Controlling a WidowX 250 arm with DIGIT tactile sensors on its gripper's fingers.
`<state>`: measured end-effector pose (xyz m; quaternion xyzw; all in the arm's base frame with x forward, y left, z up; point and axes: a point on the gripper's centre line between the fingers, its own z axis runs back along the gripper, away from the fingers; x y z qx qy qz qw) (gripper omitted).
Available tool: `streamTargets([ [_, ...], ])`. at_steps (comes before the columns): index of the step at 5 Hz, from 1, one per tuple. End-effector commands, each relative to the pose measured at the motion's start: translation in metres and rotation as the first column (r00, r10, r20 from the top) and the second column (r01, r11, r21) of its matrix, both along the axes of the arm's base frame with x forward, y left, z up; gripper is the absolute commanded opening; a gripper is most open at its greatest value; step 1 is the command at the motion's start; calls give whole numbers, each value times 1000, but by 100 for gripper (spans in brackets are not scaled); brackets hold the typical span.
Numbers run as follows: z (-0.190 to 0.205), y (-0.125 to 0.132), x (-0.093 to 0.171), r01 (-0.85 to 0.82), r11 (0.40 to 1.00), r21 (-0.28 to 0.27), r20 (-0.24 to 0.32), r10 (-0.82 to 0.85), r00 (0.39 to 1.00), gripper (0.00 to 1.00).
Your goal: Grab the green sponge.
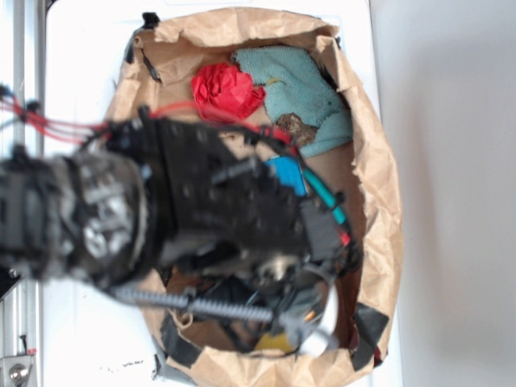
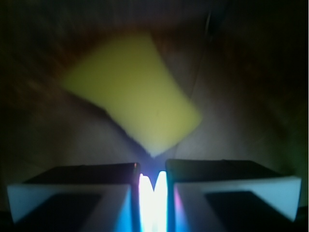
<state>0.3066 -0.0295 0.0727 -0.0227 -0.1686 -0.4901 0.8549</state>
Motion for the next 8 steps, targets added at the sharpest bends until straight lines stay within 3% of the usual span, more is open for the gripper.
streamTargets([
  [1,37,21,11,-13,999,-38,73,16,997,0],
  [2,29,15,12,55,998,-24,87,-53,995,100],
  [3,18,4,7,173,984,-39,76,-169,983,100],
  [4,8,-8,5,260,966,-6,92,-258,962,100],
  [8,-13,-47,-11,405,914,21,49,-406,913,100],
])
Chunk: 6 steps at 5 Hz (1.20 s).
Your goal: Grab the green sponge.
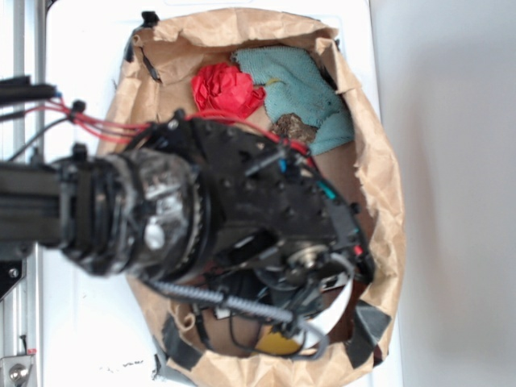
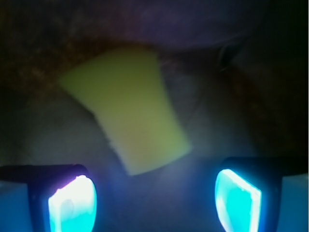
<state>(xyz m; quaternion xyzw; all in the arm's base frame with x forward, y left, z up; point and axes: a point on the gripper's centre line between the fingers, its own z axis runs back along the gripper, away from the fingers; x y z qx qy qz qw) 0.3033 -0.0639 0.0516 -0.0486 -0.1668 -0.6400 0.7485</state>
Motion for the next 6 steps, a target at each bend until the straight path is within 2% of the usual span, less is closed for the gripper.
streamTargets([
  [1,3,-19,-13,87,996,10,37,-87,996,100],
  [3,3,-27,-6,87,996,-17,70,-86,994,100],
  [6,-5,-33,-4,106,994,-9,66,-105,992,100],
])
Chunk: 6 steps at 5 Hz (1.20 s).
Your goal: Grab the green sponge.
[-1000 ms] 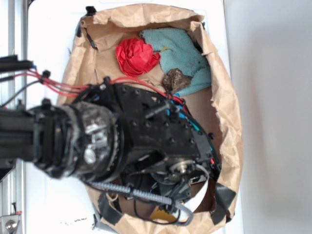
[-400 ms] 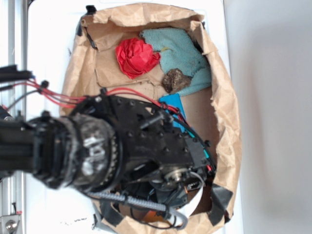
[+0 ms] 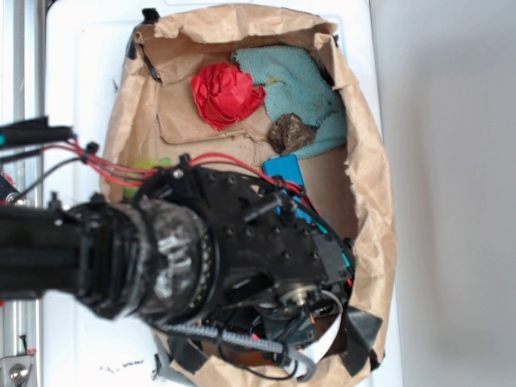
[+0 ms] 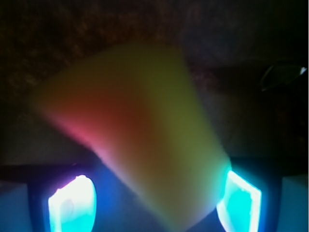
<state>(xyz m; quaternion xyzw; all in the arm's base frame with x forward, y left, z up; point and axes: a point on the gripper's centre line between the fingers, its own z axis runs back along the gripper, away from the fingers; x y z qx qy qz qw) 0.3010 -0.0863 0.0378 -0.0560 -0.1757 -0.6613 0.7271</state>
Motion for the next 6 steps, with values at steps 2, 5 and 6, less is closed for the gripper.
streamTargets([
  [2,8,-8,-2,16,1000,-1,36,-16,999,0],
  [5,14,17,6,-146,988,54,27,145,989,0],
  [6,24,54,16,-376,922,90,14,376,926,0],
])
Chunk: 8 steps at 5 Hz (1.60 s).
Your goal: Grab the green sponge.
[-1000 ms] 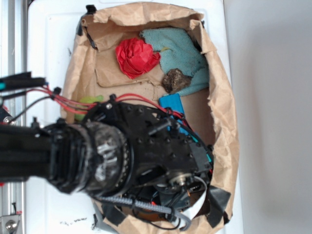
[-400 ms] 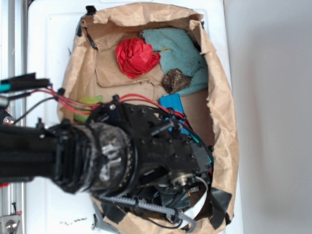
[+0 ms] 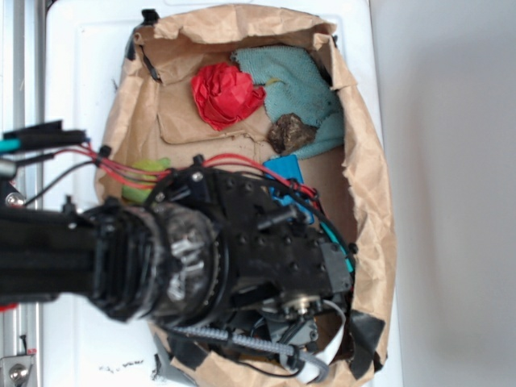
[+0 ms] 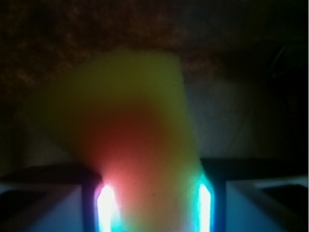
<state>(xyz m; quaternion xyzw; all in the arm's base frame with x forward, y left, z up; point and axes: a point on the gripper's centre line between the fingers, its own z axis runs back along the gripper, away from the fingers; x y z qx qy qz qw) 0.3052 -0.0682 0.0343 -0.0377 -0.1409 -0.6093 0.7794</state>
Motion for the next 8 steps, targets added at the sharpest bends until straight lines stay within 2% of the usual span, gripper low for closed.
streamTargets([
  [1,47,64,11,-452,891,38,8,452,892,0],
  [2,71,75,2,-539,842,6,14,539,842,0],
  [3,87,79,-8,-676,736,39,-4,677,736,0],
  [4,98,77,-21,-765,637,95,-33,770,637,0],
  [5,105,76,-28,-850,475,228,12,871,490,0],
  [6,109,78,-35,-898,378,224,62,914,400,0],
  [7,122,84,-35,-929,328,173,43,940,339,0],
  [8,135,89,-34,-949,282,141,-31,959,280,0],
])
